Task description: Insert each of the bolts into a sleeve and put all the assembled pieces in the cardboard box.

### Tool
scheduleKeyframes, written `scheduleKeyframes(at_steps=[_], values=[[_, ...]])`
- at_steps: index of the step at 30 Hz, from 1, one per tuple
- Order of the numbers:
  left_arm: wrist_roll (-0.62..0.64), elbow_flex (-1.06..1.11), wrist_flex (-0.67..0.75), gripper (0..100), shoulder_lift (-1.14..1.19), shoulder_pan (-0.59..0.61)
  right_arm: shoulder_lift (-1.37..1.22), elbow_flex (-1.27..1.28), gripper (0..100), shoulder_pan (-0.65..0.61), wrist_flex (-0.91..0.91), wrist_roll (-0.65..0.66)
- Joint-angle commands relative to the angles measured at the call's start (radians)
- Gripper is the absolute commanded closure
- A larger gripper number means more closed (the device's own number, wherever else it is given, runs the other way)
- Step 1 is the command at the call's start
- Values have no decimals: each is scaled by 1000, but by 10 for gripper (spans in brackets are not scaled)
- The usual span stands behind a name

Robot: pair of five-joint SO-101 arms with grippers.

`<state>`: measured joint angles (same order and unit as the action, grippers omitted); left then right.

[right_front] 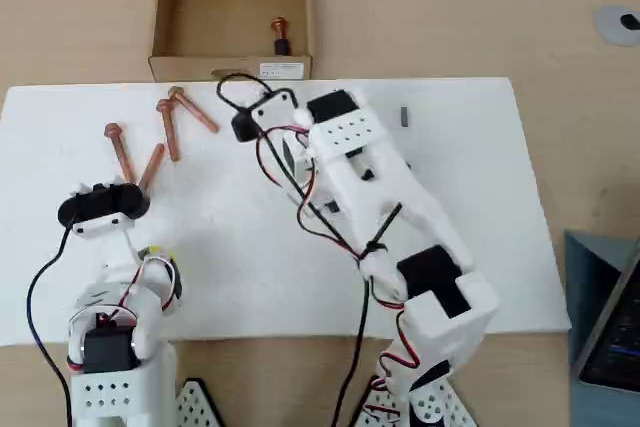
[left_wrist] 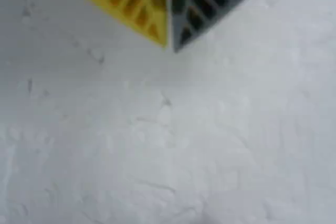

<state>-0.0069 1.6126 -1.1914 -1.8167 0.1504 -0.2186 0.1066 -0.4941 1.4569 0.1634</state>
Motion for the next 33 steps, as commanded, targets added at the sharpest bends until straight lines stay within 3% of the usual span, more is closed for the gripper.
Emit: scheduleKeyframes(at_steps=[1,8,15,33], values=[[0,-5,18,995,-7,8,58,27,735,-12,-41,-3],[0,-5,18,995,-7,8,8,56,739,-10,-101,2],[0,-5,18,995,-7,8,-81,54,863,-8,-153,2],[0,-5,18,995,-7,8,-137,56,987,-10,-187,46]])
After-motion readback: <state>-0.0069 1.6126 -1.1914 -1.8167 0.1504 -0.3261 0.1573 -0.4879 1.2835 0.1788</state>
